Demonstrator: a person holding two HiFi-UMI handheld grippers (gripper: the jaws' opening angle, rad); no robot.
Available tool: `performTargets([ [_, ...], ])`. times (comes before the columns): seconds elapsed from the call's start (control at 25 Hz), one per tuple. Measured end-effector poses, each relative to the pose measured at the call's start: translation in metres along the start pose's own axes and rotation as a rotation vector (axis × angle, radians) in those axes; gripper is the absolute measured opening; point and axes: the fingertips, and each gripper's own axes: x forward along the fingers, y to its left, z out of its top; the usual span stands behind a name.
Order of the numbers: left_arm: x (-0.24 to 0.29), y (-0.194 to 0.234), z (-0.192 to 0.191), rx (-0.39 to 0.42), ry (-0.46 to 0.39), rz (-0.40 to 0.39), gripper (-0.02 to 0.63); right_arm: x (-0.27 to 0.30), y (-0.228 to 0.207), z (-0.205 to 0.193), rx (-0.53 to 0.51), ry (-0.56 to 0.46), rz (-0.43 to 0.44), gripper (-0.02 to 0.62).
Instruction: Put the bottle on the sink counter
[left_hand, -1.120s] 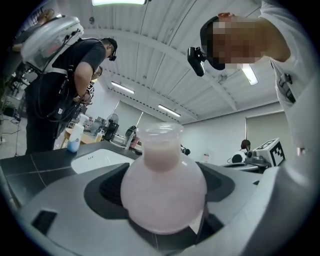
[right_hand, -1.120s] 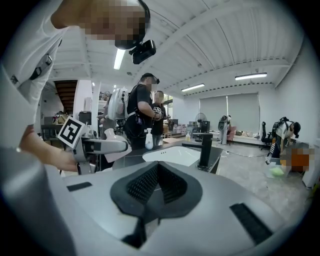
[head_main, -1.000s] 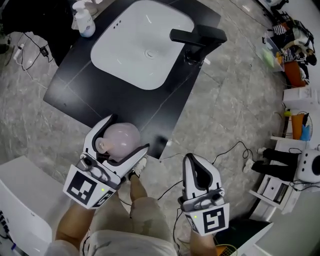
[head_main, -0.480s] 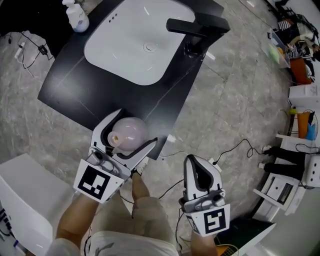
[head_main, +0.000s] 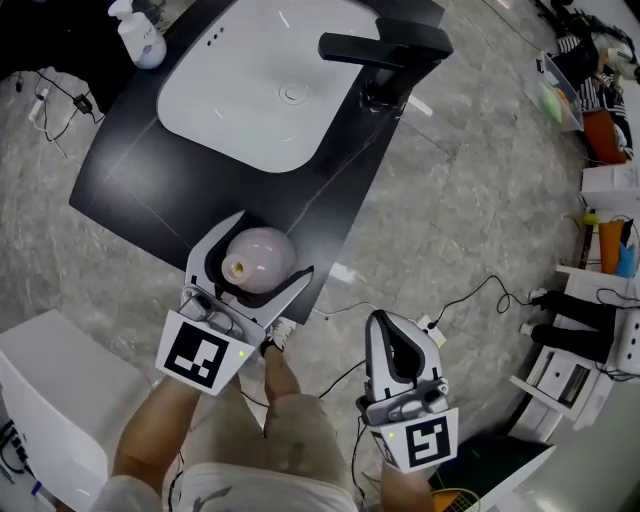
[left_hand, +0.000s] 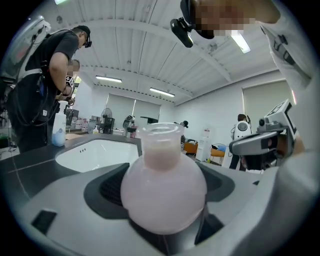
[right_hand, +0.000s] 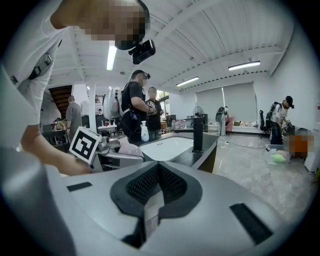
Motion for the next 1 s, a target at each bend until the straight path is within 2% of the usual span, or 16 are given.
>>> performTargets([
  [0.72, 0.025, -0.004, -0.021, 0.170, 0.131, -0.002, 0.410, 0.008, -0.007, -0.002, 0.015, -0.001, 0.003, 0.011],
  [1.0, 0.029, -0.002, -0.027, 0.192, 0.184, -0.013, 0.410, 0.007, -0.008, -0.003, 0.027, -0.002, 0.002, 0.011],
])
